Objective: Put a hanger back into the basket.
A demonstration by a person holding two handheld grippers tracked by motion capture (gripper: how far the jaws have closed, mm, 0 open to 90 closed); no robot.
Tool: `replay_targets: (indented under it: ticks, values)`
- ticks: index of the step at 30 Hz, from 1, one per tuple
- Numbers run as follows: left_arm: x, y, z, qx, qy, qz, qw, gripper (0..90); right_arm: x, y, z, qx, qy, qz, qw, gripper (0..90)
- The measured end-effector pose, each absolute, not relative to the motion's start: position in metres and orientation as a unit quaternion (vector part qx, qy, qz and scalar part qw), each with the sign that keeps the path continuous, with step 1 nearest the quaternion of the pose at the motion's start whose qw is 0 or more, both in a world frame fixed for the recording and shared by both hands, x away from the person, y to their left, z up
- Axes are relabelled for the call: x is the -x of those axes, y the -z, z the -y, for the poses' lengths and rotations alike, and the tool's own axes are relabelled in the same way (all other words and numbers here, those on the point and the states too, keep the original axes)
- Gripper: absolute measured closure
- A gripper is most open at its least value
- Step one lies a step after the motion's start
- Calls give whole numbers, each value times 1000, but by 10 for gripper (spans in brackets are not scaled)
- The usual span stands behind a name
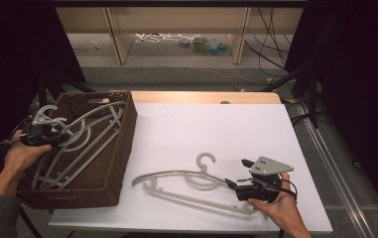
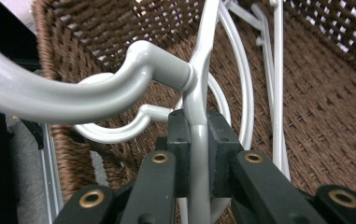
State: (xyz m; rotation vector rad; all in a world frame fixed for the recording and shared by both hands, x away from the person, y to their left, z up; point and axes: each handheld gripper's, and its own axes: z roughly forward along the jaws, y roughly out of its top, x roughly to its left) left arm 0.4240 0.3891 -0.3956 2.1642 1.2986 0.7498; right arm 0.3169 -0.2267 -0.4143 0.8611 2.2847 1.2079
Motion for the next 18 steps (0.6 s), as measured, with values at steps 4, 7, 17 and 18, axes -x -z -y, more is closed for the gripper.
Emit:
replay_targets:
  ticks: [4,7,17,18]
  values:
    - [-426,401,-388,-801,-269,-476,243,816,-318,414,227,-309,-434,-820,209,197]
    - [-427,403,-386,-802,-272,-476,237,817,-317,415,227,-312,-432,-821,205,197]
    - [-433,414,-384,-798,-270,-492,218,797,-317,415,227,-310,-431,-822,206,197]
    - [-433,415,-383,-797,-271,-493,219,782,-317,415,227,-311,-430,-823,205,197]
